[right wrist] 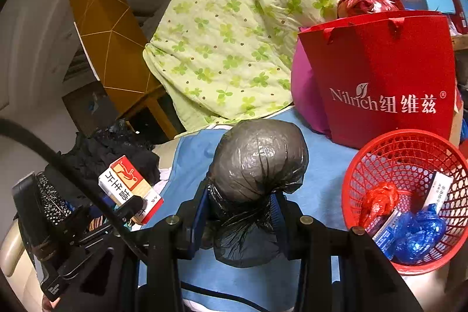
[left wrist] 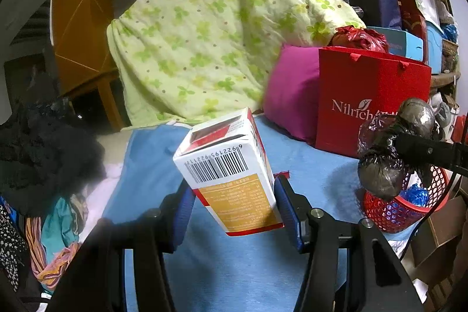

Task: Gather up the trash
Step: 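Lift the black bag and white-orange box and carry them toward the red basket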

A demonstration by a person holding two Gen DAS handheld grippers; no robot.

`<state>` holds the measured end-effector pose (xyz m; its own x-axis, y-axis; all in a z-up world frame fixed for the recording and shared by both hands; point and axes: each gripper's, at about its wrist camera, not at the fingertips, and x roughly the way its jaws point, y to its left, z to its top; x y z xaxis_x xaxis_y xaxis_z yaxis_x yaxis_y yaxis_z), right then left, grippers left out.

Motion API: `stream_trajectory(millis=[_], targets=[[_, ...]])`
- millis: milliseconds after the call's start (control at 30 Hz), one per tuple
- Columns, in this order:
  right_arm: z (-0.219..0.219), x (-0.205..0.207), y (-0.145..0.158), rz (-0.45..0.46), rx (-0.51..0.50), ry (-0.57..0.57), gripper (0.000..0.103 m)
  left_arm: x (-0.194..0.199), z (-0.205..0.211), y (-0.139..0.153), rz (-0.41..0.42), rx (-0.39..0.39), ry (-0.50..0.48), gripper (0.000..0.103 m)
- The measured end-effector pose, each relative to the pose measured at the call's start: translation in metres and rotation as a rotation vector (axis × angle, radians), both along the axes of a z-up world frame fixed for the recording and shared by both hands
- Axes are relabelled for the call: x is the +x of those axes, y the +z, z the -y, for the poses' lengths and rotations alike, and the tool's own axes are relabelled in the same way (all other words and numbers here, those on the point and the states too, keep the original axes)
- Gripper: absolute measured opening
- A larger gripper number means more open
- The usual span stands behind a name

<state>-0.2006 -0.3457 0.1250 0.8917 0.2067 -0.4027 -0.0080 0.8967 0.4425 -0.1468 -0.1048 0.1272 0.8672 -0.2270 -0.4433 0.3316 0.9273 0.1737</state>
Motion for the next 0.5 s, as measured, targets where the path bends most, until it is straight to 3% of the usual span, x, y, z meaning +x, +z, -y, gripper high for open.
stream_trajectory(millis=[500], targets=[[0.012,-0.01,0.0,0.011,0.005,-0.029,0.042,-0.004,0.018,-0.001,0.002,0.025,-0.03,0.057]])
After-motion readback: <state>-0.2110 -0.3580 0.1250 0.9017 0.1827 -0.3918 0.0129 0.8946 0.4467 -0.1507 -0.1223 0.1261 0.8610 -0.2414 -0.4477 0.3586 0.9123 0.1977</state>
